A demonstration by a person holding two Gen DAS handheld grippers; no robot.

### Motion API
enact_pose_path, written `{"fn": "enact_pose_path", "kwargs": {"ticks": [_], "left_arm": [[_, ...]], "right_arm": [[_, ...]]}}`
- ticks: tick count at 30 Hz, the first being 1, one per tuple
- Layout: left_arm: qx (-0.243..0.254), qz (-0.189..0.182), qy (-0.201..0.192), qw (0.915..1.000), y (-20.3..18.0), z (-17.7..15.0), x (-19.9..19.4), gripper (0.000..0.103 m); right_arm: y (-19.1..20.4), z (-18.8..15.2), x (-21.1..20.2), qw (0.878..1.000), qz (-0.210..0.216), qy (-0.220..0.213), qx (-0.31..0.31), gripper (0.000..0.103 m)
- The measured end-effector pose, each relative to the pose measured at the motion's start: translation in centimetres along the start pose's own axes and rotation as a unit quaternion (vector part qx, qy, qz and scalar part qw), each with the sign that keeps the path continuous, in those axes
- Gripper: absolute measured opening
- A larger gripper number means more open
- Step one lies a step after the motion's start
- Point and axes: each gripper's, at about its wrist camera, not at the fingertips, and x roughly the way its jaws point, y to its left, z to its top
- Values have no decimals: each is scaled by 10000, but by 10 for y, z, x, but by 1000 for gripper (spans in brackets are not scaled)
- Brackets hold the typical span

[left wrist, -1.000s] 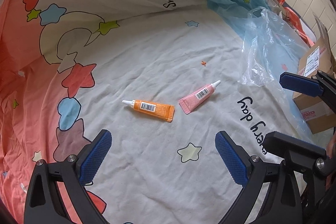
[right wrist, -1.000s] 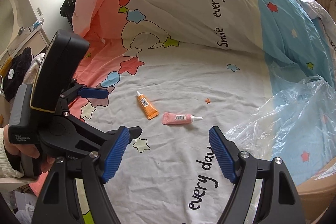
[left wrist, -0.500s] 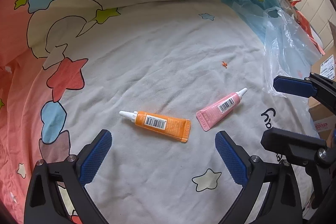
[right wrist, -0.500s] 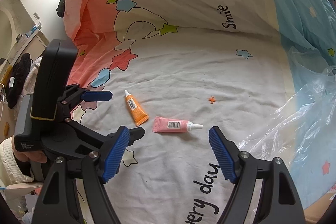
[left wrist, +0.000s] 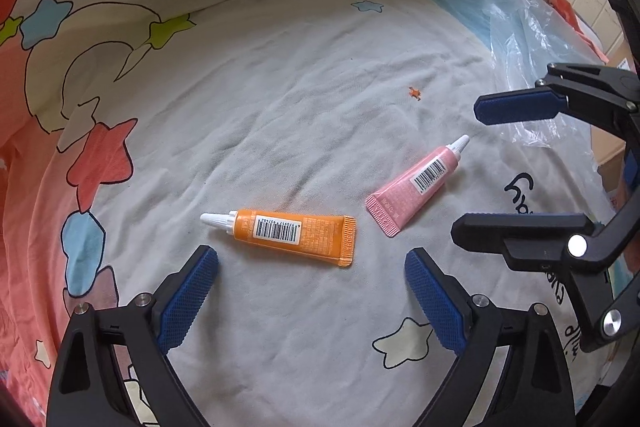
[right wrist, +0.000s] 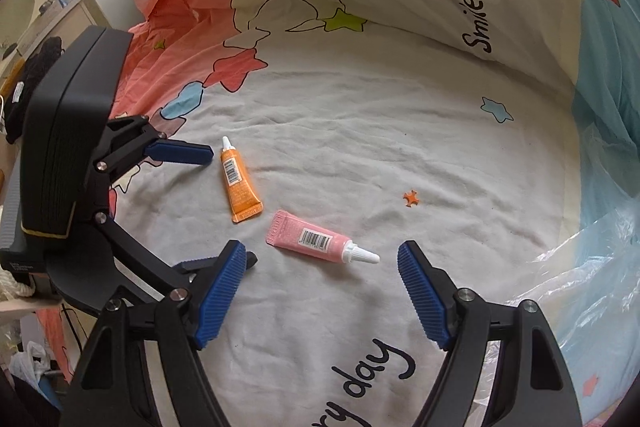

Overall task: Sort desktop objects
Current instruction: 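Grasp the pink tube with the right tool while the left tool approaches the orange tube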

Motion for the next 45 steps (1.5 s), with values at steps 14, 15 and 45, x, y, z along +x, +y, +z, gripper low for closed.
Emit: {"fn": "enact_pose_path", "kwargs": {"ticks": [14,15,45], "left_arm": [[542,-26,188,9983,7,-14,-5,96],[517,-38,195,9985,7,-14,-4,96],[-330,-83,143,9993,11,1,2,96]], "right_arm": [[16,13,27,9800,-347,893,-1745,63],[15,14,30,9788,-311,955,-1785,62],[11,-5,14,9897,-807,638,-992,16]]}}
